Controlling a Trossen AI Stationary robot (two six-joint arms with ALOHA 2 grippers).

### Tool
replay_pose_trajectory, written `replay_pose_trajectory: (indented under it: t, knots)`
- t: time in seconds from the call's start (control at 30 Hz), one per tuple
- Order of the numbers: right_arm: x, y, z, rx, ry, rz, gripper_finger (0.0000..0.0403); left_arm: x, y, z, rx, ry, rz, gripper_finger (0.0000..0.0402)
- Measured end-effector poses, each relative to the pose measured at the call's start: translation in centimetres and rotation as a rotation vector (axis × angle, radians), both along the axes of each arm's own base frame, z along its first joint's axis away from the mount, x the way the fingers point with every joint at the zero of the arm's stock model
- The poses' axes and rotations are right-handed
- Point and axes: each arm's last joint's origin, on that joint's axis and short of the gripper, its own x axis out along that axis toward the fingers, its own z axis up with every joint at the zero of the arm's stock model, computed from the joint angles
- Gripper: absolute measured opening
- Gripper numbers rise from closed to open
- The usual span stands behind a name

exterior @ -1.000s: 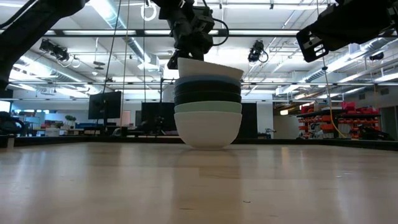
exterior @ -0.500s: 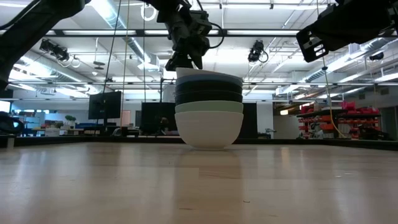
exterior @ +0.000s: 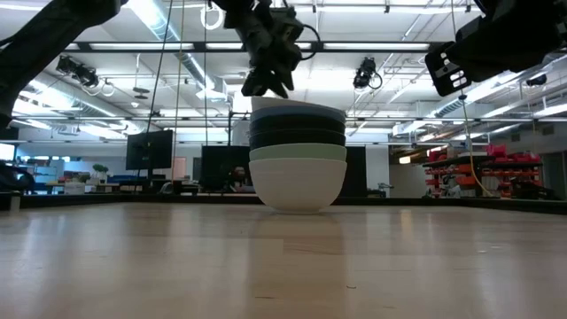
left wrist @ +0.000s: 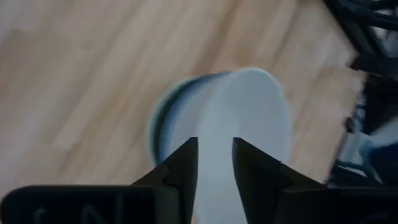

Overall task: Nest bowls inside each other
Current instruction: Stack the white bowl on top of the blue bowl

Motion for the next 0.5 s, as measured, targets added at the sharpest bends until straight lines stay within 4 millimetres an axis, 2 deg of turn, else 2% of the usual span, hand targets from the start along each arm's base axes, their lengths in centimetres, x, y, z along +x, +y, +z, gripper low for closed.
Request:
replay_pose_trajectory:
  t: [0.3, 0.5]
  knots:
    - [0.0, 0.0, 0.0, 0.001, 0.000, 0.000, 0.0031, 1.2, -2.7, 0.0, -0.017, -0.007, -0.089, 0.0053]
    - [0.0, 0.0, 0.0, 0.003, -0.003, -0.001, 0.0031, 1.3, -2.7, -0.3, 0.071, 0.044, -0.056, 0.0033]
